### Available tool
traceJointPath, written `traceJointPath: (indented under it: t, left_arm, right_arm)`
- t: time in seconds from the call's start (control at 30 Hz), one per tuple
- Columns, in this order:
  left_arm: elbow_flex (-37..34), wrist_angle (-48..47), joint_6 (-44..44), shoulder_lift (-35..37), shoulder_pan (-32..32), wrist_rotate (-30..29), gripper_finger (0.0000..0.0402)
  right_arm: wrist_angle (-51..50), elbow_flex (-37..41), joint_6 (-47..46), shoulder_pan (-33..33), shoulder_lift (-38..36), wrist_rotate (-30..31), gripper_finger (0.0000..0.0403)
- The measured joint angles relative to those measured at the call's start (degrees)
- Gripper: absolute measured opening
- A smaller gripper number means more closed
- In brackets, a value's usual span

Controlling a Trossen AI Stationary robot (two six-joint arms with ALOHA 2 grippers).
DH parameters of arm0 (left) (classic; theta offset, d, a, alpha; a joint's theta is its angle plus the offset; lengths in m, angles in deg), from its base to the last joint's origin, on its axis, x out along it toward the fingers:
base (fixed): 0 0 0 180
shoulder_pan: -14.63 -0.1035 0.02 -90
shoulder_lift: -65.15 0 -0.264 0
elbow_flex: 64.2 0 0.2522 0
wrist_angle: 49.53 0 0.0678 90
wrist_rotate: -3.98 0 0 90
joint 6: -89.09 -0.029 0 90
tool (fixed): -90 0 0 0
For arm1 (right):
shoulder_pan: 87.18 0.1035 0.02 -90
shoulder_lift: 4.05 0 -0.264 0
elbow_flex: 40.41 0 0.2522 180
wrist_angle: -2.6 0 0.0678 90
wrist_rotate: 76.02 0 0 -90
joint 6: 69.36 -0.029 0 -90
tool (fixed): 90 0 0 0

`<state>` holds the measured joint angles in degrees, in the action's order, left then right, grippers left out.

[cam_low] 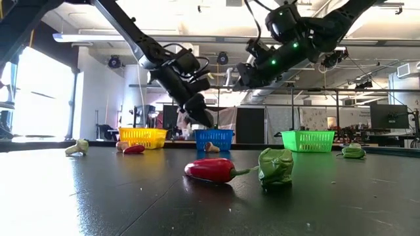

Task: Sort produce into baskets
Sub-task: Put the green chili pepper into the blue bin, then put the brown mushroom into the green bin

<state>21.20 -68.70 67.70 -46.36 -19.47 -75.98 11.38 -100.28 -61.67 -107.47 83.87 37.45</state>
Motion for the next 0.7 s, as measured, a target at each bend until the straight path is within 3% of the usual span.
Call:
traceJointPath:
  t: [0.13, 0.27, 0.53, 0.7]
  left_arm:
    - [0.00, 1.04, 0.09, 0.00, -0.17, -0.06, 0.0145]
    - [-0.17, 1.56, 0.39, 0.04, -0.39, -0.09, 0.0151]
    - [-11.33, 17.36, 3.36, 7.07, -0.83, 0.61, 0.0054]
    - [-20.93, 27.17, 6.05, 14.56, -0.01, 1.58, 0.0005]
  right_arm:
    - [-1.08, 0.00, 0.05, 0.00, 0.00, 0.06, 0.0194]
    - [-1.82, 0.00, 0.07, 0.00, 0.00, 0.08, 0.0194]
    - [-2.79, 0.00, -0.26, -0.09, 0.02, -1.25, 0.0186]
    - [-2.52, 0.00, -2.46, -0.09, 0.15, -6.42, 0.0109]
